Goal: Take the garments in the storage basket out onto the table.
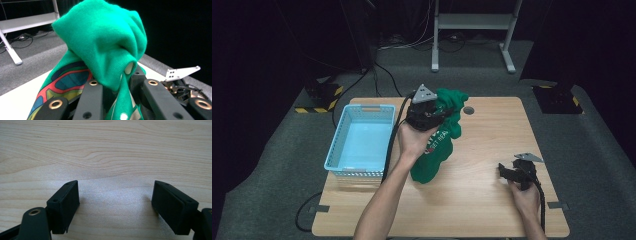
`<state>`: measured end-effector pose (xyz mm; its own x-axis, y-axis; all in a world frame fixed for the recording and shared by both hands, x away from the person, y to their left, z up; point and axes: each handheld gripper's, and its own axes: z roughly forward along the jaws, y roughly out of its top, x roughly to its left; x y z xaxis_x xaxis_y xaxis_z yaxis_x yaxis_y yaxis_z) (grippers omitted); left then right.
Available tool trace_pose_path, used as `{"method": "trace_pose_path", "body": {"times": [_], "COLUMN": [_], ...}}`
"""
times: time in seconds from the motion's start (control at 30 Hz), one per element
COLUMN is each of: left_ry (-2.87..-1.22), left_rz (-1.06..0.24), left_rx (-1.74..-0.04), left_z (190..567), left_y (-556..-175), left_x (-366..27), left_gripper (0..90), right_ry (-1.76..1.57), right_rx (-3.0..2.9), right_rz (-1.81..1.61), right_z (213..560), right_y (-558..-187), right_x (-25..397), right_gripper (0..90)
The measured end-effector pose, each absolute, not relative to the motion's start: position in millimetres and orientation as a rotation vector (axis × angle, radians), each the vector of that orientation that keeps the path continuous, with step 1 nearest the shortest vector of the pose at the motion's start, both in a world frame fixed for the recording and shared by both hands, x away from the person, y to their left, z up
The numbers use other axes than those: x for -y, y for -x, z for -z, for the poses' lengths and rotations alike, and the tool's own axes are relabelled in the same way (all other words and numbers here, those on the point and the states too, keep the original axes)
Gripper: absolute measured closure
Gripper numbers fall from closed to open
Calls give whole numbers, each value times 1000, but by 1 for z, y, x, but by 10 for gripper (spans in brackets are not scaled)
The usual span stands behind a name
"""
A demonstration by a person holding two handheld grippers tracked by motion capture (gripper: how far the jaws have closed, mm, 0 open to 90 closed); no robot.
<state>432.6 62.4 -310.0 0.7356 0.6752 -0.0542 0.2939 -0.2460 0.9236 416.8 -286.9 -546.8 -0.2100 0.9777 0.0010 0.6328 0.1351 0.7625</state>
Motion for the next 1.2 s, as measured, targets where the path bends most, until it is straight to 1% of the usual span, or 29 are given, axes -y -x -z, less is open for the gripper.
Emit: {"method": "trace_pose_path", "body": {"times": [0.33, 0.7, 0.83, 1.0, 1.2], "left_ry": [-1852, -1841, -1846, -1856, -1846], "left_rz": [-370, -343, -330, -303, -284], "left_rx": [-733, -726, -742, -769, -789], "left_z": [329, 343, 354, 378, 390], "left_y": [-441, -447, -450, -457, -461], "left_x": [-43, -36, -35, -34, -31], "left_gripper": [773, 773, 771, 771, 769], "right_ry": [-1542, -1544, -1544, -1545, -1544], "right_rx": [-1908, -1906, -1906, -1907, -1906], "right_rz": [-884, -883, -883, -881, -882], "right_z": [547, 547, 547, 547, 547], "right_y": [-417, -417, -417, -418, -418], "right_x": [287, 287, 287, 287, 287], "right_gripper": [219, 219, 218, 217, 217]}}
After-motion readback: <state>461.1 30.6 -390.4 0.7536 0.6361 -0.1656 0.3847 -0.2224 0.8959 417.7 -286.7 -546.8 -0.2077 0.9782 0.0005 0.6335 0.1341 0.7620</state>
